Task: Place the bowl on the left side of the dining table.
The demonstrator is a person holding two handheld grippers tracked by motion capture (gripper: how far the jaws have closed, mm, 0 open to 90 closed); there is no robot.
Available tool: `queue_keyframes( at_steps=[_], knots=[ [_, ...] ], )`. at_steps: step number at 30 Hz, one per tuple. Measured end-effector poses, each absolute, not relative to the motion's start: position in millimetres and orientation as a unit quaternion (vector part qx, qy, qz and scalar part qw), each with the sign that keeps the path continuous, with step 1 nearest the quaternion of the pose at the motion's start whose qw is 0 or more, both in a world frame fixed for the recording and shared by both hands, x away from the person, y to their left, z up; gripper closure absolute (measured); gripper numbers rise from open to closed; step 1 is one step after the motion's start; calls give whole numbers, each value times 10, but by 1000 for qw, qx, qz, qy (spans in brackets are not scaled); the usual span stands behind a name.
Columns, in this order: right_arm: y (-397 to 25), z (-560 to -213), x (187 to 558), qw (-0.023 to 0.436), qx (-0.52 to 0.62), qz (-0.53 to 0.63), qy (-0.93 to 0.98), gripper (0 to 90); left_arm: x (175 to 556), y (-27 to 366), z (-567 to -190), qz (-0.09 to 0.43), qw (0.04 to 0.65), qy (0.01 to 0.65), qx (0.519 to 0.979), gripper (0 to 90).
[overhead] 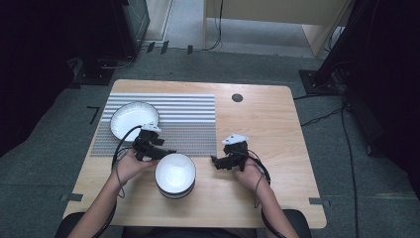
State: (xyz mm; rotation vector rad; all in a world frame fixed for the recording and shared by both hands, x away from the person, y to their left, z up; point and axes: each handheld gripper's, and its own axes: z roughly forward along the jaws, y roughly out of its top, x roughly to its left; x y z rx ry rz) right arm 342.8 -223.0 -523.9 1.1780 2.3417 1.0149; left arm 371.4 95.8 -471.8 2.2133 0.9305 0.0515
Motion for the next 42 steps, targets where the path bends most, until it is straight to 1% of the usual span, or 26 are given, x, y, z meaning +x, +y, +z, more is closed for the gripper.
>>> queue_keyframes(
  at_steps=[3,7,18,26,42],
  knots=[
    [-2224,-5241,3430,163,411,355,824,24,3700,951,-4693,34,349,356,866,223],
    [-2214,-5242,3429,163,411,354,824,18,3702,972,-4662,28,356,356,863,217],
    [-2214,-5242,3430,163,412,354,824,17,3666,1020,-4542,35,365,346,864,218],
    [-2214,-5242,3430,163,412,354,824,17,3655,1042,-4477,21,370,346,862,234],
    [-2216,-5241,3431,162,411,353,825,16,3634,1062,-4378,12,378,343,860,234]
  ],
)
